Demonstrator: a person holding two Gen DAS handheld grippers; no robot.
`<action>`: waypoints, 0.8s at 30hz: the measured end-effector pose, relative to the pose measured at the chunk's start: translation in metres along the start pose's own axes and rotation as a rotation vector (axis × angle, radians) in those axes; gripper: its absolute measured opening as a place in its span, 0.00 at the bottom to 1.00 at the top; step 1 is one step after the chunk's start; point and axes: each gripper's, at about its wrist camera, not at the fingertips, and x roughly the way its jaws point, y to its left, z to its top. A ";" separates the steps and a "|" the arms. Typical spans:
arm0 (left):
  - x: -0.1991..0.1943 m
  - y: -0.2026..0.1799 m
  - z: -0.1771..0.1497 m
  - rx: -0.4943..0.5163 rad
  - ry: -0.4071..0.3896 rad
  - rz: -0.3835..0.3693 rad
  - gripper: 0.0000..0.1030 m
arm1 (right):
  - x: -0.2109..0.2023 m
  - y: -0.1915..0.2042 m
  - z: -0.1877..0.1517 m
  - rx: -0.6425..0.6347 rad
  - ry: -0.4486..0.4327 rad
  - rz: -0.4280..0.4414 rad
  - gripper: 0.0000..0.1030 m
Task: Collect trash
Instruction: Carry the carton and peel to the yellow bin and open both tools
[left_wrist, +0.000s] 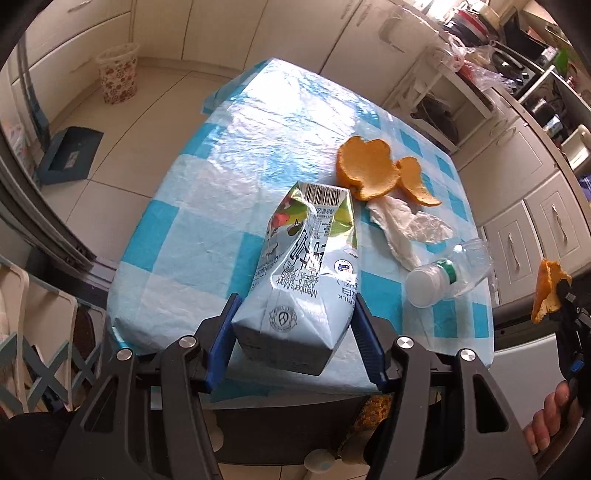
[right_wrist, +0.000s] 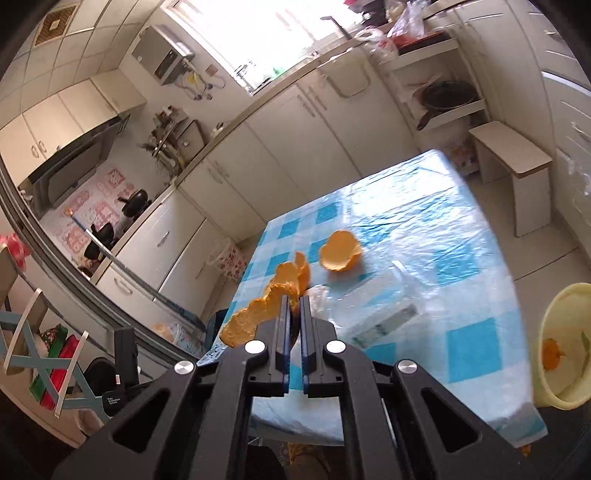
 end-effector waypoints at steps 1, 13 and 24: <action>-0.002 -0.007 -0.001 0.020 -0.012 -0.006 0.54 | -0.006 -0.005 0.001 0.013 -0.015 -0.016 0.05; -0.020 -0.067 -0.009 0.136 -0.132 -0.046 0.53 | -0.082 -0.116 -0.032 0.246 -0.108 -0.162 0.05; -0.071 -0.081 -0.007 0.126 -0.278 -0.060 0.53 | -0.113 -0.168 -0.047 0.334 -0.147 -0.199 0.05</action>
